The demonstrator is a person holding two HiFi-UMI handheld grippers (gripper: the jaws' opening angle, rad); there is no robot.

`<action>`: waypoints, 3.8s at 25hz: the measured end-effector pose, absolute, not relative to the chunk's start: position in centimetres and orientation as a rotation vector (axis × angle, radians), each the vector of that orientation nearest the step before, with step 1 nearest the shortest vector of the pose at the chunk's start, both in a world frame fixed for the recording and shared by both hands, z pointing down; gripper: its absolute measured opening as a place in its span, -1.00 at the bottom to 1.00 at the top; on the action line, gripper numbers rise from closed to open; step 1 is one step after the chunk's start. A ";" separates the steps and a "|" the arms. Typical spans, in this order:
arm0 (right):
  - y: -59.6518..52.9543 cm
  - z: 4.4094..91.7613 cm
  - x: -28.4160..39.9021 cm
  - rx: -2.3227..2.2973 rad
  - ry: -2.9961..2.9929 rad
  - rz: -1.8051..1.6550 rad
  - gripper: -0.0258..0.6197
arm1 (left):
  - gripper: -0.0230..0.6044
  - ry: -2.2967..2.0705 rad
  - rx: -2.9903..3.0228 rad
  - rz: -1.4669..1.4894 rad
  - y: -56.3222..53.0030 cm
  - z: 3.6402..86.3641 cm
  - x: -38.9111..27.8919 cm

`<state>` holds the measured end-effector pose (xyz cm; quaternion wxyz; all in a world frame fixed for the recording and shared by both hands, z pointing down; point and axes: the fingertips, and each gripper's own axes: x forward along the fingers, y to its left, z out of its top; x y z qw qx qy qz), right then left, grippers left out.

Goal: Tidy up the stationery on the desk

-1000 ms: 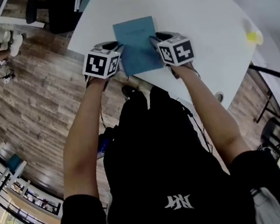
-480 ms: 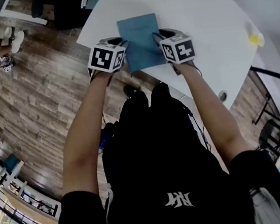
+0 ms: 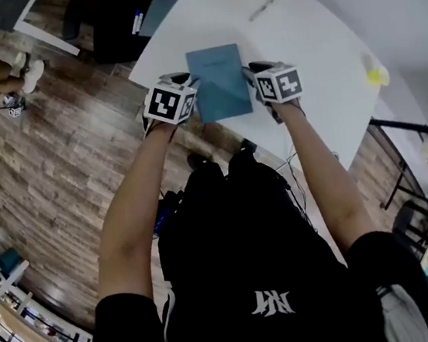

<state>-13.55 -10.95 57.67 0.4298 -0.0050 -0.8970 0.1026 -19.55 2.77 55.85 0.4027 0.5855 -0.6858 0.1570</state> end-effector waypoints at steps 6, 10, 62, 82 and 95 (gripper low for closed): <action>-11.7 49.8 -15.1 -0.067 -2.469 0.225 -0.56 | -0.69 -1.785 1.573 0.246 3.1 50.6 -19.1; -12.0 47.3 -15.2 -0.066 -2.531 0.223 -0.56 | -0.74 -1.796 1.617 0.215 2.7 49.1 -18.9; -8.5 59.5 2.1 0.156 -2.174 0.577 -0.58 | -0.69 -1.386 1.710 0.616 -4.5 58.6 -10.0; -12.8 50.4 -0.6 0.011 -2.468 0.369 -0.58 | -0.70 -1.550 1.779 0.362 -4.6 52.1 -12.1; -19.2 44.5 -14.1 -0.729 -2.270 -0.752 -0.60 | -0.72 -1.540 1.852 0.191 -7.0 48.4 -14.3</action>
